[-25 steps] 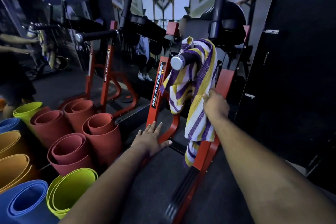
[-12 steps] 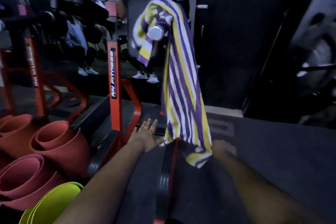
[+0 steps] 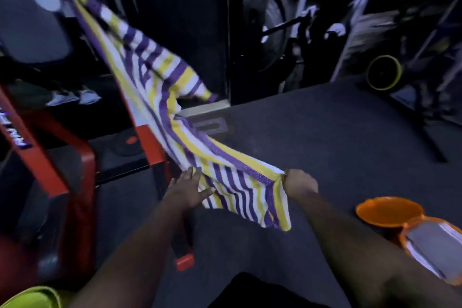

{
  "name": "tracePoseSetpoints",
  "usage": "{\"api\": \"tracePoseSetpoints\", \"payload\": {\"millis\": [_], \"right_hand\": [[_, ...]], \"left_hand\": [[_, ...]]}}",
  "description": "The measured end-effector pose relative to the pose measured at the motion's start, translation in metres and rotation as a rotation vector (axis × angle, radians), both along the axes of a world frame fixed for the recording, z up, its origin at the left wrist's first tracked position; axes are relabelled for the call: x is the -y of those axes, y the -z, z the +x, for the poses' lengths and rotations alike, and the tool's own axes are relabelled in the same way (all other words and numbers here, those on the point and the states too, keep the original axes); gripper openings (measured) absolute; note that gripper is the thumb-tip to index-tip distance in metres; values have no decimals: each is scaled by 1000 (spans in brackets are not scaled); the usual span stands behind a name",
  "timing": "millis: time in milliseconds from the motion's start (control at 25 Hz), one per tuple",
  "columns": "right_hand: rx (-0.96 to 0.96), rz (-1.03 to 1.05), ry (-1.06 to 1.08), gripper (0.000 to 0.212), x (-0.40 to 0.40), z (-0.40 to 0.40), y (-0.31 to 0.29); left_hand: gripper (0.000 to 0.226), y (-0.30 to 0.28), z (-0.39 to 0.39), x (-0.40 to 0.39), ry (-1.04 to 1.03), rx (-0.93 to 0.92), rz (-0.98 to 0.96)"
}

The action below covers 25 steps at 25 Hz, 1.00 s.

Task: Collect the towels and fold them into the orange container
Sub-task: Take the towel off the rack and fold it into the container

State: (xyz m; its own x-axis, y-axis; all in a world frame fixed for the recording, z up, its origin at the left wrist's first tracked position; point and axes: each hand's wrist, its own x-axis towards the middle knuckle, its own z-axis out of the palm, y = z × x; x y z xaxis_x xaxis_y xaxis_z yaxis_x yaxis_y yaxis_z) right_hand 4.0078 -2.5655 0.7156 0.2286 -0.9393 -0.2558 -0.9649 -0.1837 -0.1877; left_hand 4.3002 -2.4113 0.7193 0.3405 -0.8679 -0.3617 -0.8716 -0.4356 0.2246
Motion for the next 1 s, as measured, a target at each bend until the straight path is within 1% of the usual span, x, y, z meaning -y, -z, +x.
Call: {"api": "tracePoseSetpoints", "payload": {"millis": [160,240,360,480,600,800,1000], "right_hand": [[-44,35,207,36,-15,-126,18],[-51,38,253,35,-26,-175,25],[-35,50,297,32,-51,-257,35],[68,38,317,23,-77,-339,50],[178,-7,370,24,-101,-412,59],[404,-105,610,24,-140,-538,64],[482,-198,841,28,-159,-622,54]], "left_hand": [[98,2,-86,27,159,3,22],[99,5,-122,34,204,19,37],[100,12,-202,45,268,27,73],[101,22,-296,51,361,28,101],[101,31,-387,53,469,28,115],[100,31,-531,68,717,13,128],[99,36,-630,98,910,26,150]]}}
